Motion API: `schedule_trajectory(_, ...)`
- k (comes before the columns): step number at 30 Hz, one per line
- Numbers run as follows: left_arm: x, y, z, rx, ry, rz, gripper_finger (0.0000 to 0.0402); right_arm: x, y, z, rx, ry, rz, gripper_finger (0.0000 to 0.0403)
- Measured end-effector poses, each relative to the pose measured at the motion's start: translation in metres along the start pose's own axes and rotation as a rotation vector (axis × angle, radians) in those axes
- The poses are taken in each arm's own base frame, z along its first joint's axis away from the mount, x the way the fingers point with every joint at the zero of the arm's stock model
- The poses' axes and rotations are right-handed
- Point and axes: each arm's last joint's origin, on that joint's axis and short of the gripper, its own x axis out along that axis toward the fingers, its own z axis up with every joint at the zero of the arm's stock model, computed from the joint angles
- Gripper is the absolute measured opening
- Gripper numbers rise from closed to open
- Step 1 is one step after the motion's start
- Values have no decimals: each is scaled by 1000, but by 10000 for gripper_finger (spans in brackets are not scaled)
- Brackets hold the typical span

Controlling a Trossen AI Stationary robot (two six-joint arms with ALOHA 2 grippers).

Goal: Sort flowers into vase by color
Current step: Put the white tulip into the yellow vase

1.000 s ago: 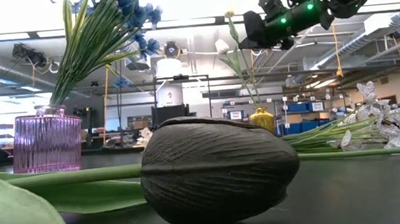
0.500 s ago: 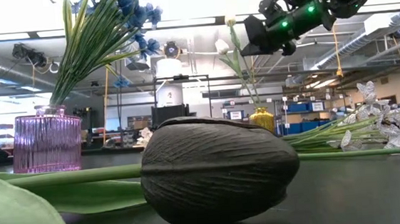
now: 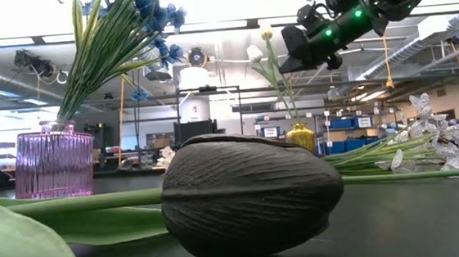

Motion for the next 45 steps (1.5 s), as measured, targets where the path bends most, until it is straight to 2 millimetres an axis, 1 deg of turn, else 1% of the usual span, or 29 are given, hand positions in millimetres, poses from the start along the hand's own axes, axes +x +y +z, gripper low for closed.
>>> schedule_trajectory(18, 0, 0, 0, 0, 0, 0, 217, 0, 1, -6, 57, 59, 24, 11)
schedule_trajectory(25, 0, 0, 0, 0, 0, 0, 217, -1, 1, -10, 52, 102, 20, 11)
schedule_trajectory(37, 0, 0, 0, 0, 0, 0, 217, -1, 1, -11, 53, 114, 42, 12)
schedule_trajectory(40, 0, 0, 0, 0, 0, 0, 217, -1, 1, -11, 54, 113, 41, 24)
schedule_trajectory(45, 0, 0, 0, 0, 0, 0, 217, -1, 1, -11, 54, 114, 43, 64)
